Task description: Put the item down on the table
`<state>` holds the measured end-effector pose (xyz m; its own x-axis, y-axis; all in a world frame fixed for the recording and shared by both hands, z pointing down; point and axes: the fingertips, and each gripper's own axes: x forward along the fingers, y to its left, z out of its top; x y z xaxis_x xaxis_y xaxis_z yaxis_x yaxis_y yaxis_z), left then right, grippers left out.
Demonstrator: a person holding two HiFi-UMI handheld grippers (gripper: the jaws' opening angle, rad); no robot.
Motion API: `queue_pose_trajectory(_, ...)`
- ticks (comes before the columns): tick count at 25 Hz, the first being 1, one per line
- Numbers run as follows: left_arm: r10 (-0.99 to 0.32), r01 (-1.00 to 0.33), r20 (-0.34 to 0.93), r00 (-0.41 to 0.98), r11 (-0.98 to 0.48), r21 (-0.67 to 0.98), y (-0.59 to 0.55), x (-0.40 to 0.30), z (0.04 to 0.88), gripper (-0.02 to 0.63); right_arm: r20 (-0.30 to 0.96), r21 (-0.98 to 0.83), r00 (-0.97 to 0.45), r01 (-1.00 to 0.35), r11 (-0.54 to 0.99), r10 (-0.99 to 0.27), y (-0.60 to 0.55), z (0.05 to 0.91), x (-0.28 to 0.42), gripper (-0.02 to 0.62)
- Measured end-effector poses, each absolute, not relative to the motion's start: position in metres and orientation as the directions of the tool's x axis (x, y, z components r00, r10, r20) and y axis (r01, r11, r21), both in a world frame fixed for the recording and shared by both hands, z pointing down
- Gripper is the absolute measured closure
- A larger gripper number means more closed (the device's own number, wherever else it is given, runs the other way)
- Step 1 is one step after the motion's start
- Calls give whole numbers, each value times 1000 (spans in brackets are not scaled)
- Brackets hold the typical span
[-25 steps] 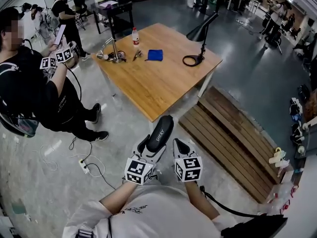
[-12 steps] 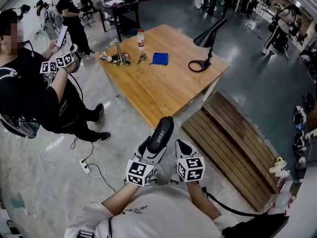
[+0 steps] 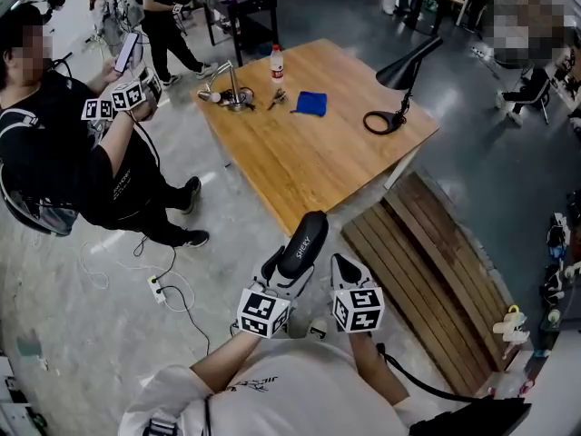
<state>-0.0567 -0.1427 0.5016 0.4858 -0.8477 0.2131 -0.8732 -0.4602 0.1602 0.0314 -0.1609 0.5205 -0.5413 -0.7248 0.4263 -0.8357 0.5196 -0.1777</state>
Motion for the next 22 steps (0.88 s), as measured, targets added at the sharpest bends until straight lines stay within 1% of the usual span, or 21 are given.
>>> queue_pose_trajectory(8, -864, -889, 213, 456, -431, 154, -177, -68, 511, 273, 444, -168, -546, -830, 533, -710, -196, 534, 26, 592)
queue_pose_trajectory(18, -881, -924, 280, 381, -350, 156, -246, -112, 563, 273, 475, -175, -530, -839, 516, -702, -268, 581, 8, 592)
queue_pose_trajectory(22, -889, -929, 276, 366, -333, 161, -279, -130, 577, 273, 477, -150, -527, -837, 526, -704, -296, 597, -9, 592)
